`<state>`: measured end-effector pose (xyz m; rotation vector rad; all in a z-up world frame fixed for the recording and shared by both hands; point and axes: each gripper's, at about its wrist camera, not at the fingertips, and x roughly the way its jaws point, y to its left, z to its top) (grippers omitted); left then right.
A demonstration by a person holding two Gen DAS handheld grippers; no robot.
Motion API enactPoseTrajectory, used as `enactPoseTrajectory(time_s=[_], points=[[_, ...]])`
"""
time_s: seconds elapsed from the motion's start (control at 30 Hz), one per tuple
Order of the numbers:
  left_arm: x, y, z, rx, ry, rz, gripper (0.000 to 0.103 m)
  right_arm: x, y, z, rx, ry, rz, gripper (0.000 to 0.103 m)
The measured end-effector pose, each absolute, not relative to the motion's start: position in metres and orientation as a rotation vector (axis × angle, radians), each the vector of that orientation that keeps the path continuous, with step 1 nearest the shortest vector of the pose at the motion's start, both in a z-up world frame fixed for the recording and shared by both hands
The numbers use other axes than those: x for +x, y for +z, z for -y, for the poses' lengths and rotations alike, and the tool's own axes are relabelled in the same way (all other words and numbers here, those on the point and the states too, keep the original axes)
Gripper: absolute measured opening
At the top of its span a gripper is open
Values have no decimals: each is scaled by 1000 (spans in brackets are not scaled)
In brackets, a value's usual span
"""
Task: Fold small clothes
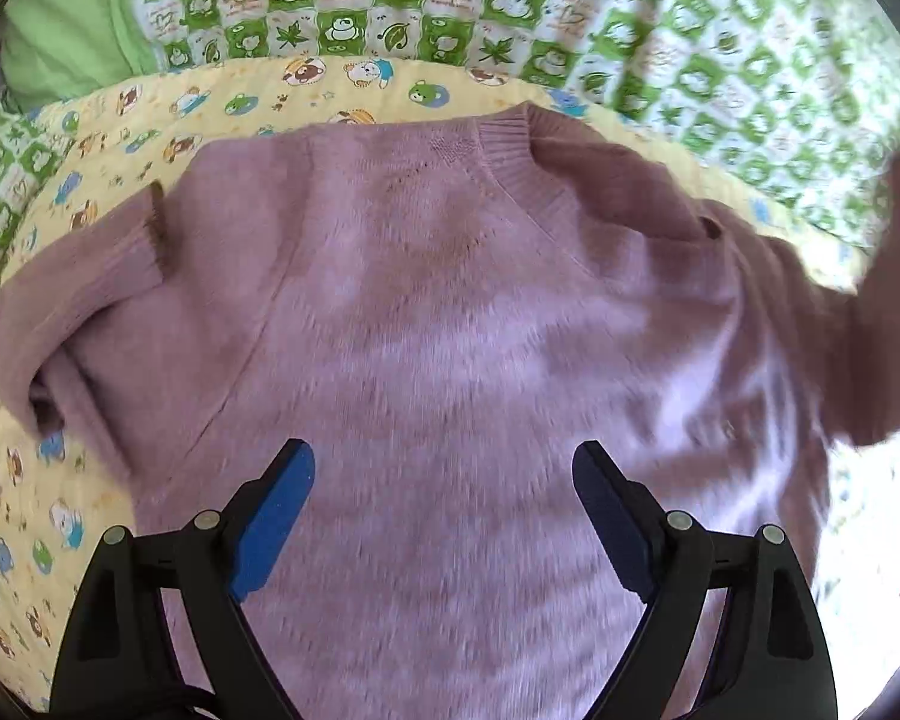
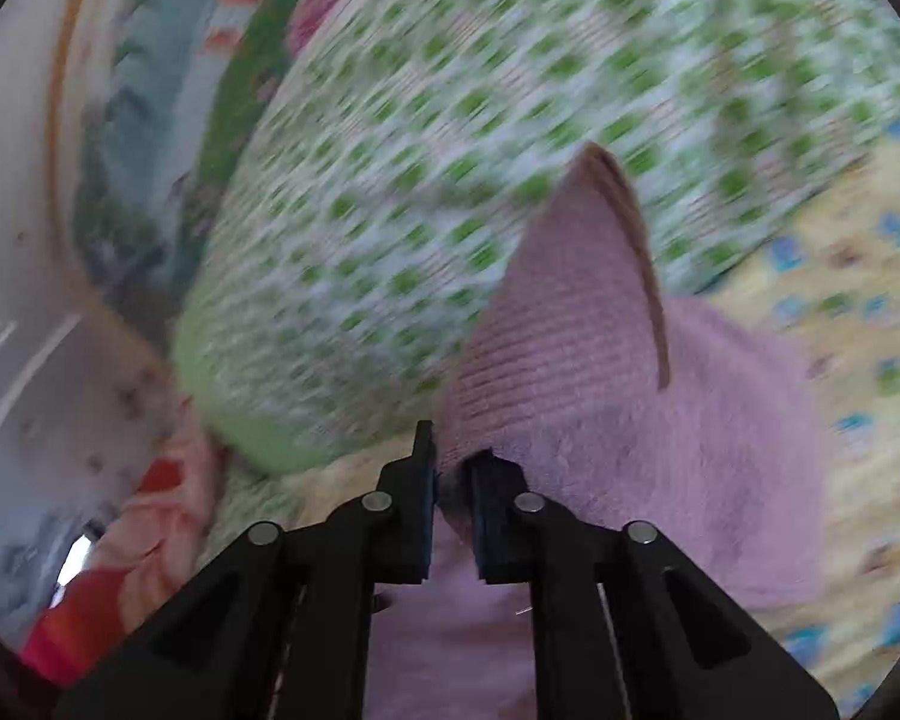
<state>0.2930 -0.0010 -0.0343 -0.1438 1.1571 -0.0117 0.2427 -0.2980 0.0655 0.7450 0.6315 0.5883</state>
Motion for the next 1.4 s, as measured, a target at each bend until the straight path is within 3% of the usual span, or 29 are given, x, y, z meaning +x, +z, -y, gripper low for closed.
enactPoseTrajectory(time_s=[0.03,0.07,0.2,0.53,0.6,0.63,0.67,0.87,0.93,1.03,1.4], points=[[286,-34,-1,-151,-22,-1164,89,249,59,259,707,638,-719,36],[280,-34,-3,-158,-29,-1175,89,251,51,233,658,642,-772,38],[278,-54,-11,-202,-39,-1229,89,248,14,203,625,611,-905,38],[283,-84,-55,-487,93,-1235,86,218,-14,260,651,426,-938,38],[284,-85,-58,-489,121,-1214,62,213,-19,265,659,409,-941,38],[284,-85,-59,-484,117,-1208,23,212,-20,267,664,401,-944,38],[285,-82,-64,-507,84,-1204,13,212,-22,268,666,395,-945,38],[244,-26,-80,-545,-28,-1049,10,208,-15,274,638,364,-914,38],[231,-29,-87,-479,-2,-1048,10,206,-14,281,632,342,-904,38],[232,-73,-101,-492,63,-1184,10,211,-22,295,620,274,-916,38],[226,-67,-96,-498,75,-1165,11,294,-51,324,517,121,-976,40]])
